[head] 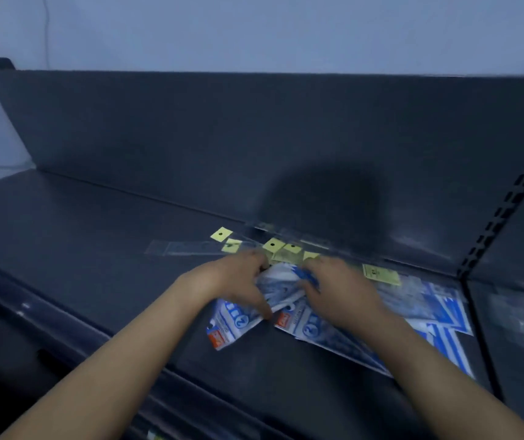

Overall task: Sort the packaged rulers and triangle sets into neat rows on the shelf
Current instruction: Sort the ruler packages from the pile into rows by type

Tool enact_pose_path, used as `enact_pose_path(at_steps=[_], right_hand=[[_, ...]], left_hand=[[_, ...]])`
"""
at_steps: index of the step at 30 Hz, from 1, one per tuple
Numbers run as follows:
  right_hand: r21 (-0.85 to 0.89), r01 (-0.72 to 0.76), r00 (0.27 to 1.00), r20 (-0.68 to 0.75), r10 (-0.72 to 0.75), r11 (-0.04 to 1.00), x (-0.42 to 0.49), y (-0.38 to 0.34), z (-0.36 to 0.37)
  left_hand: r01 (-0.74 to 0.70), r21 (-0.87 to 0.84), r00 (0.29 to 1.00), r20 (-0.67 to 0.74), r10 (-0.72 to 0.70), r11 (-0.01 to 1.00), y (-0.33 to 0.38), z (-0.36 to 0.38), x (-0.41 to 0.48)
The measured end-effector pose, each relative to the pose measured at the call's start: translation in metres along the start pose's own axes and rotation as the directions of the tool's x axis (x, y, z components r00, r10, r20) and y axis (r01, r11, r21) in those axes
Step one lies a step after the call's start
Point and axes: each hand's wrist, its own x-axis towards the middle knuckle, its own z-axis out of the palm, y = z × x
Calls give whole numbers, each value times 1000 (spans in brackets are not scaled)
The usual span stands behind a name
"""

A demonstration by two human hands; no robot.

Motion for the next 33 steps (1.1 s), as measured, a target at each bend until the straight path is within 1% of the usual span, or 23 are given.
enact_pose_path(at_steps=[2,5,6,8,10,12,14,15,17,19,21,22,23,25,27,28,31,33], right_hand=[[-77,-83,996,-50,80,994,9,1,0],[-218,-299,954,-72,290,929,17,12,-9],[-245,-359,933,-88,348,901,19,16,-11],[-265,-408,912,-70,404,874,22,22,-12],[-233,-406,910,-13,415,884,22,21,-7],[-222,-401,914,-30,405,889,18,19,-2],[-221,-404,915,-76,397,888,14,19,0],[-214,-401,916,-77,394,891,12,18,-1],[-195,-353,935,-38,353,915,8,13,0],[-99,-294,955,1,295,951,3,8,-1],[24,-301,954,1,301,953,-3,6,-5],[41,-305,952,-12,306,951,-7,10,-7],[24,-307,951,-11,308,951,-11,17,-10],[-51,-318,946,45,320,947,-16,35,-14],[-86,-332,937,83,339,939,-17,48,-14],[-101,-327,939,75,335,940,-17,51,-12],[-184,-251,965,31,261,950,-16,52,-4],[-145,-223,973,23,228,964,-18,51,-1]], left_hand=[[-28,8,997,79,27,1000,-21,-13,7],[-54,111,967,252,25,992,-48,-32,18],[-76,162,958,286,27,984,-54,-37,22],[-146,218,945,320,70,965,-63,-43,29],[-237,197,931,325,165,951,-68,-46,34],[-317,122,915,299,270,941,-73,-48,38],[-377,-15,891,269,367,926,-75,-51,42],[-398,-88,874,267,407,913,-75,-55,44],[-429,-233,834,269,482,873,-75,-62,47],[-421,-373,814,247,526,827,-75,-67,49],[-387,-455,814,241,529,802,-74,-70,51],[-371,-470,816,246,523,801,-73,-72,53],[-359,-476,821,248,514,803,-72,-73,55],[-328,-498,828,257,498,802,-68,-76,56],[-293,-531,833,266,485,795,-61,-79,57],[-279,-552,837,262,481,786,-57,-80,56],[-251,-610,852,229,471,752,-44,-80,55],[-237,-644,870,193,454,727,-39,-79,55]])
